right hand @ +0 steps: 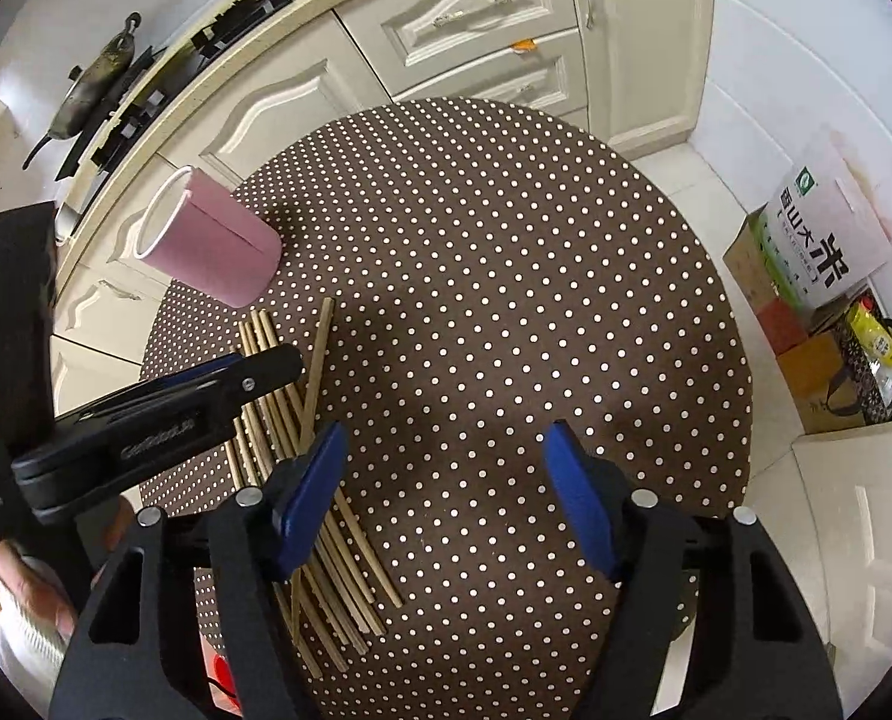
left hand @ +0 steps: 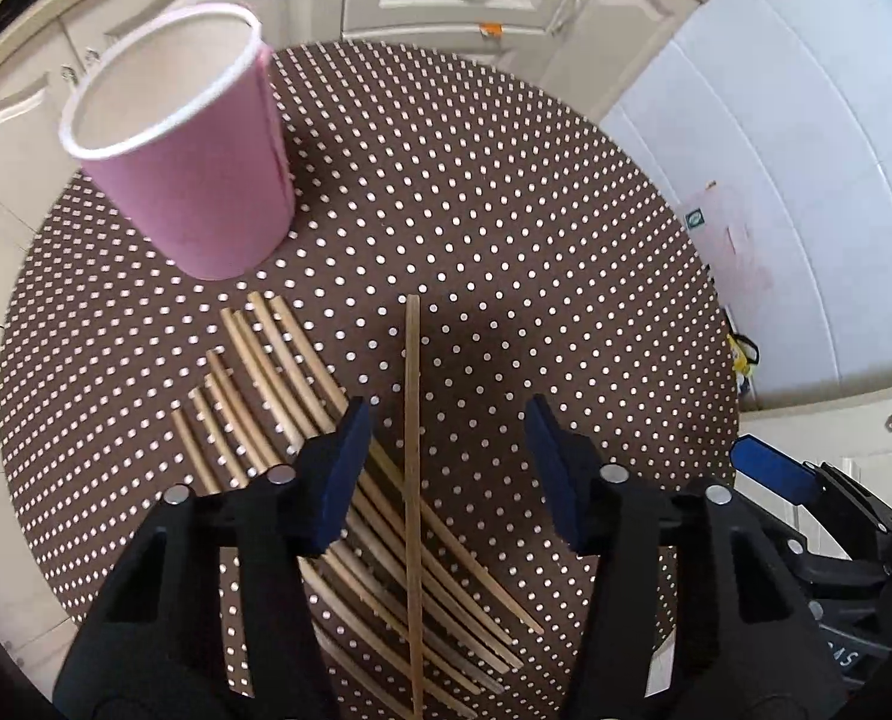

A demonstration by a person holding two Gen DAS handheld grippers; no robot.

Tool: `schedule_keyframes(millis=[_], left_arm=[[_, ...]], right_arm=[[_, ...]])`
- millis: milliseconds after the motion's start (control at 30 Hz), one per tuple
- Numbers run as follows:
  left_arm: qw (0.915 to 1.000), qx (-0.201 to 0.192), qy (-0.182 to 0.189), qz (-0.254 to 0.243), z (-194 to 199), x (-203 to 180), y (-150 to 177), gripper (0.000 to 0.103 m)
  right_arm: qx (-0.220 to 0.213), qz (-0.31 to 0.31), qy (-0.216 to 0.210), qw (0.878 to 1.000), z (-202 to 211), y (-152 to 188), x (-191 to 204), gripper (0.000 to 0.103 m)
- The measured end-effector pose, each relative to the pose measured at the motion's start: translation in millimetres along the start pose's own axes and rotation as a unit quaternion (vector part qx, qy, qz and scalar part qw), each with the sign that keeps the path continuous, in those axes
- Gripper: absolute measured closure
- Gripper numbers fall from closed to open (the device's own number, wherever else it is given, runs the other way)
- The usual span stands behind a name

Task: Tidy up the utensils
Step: 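Lower both grippers toward the pile of wooden chopsticks, then grasp one wooden chopstick with the left gripper while the right gripper grasps another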

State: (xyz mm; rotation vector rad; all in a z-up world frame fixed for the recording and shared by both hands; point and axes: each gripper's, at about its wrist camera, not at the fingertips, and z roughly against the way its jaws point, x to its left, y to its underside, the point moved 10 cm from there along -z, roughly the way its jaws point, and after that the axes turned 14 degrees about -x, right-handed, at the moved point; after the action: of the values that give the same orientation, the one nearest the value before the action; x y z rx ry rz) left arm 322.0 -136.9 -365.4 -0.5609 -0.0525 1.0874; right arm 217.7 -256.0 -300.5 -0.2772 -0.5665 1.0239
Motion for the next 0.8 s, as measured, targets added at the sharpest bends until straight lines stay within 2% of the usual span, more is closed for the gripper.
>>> schedule_keyframes(millis=[400,467,600,800], left_arm=[[0.9975,0.067,-0.003,0.022,-55,8,9,0.07],[0.9978,0.064,-0.012,0.016,-58,11,9,0.074],[0.9973,0.062,-0.038,0.011,-67,15,9,0.096],[0.9978,0.046,-0.045,0.017,-51,25,4,0.097]], right_arm=[[0.012,-0.033,0.012,0.999,-16,1,-13,0.04],[0.013,-0.035,0.012,0.999,-19,1,-14,0.04],[0.017,-0.041,0.008,0.999,-24,1,-15,0.044],[0.018,-0.037,-0.003,0.999,-25,-2,-9,0.049]])
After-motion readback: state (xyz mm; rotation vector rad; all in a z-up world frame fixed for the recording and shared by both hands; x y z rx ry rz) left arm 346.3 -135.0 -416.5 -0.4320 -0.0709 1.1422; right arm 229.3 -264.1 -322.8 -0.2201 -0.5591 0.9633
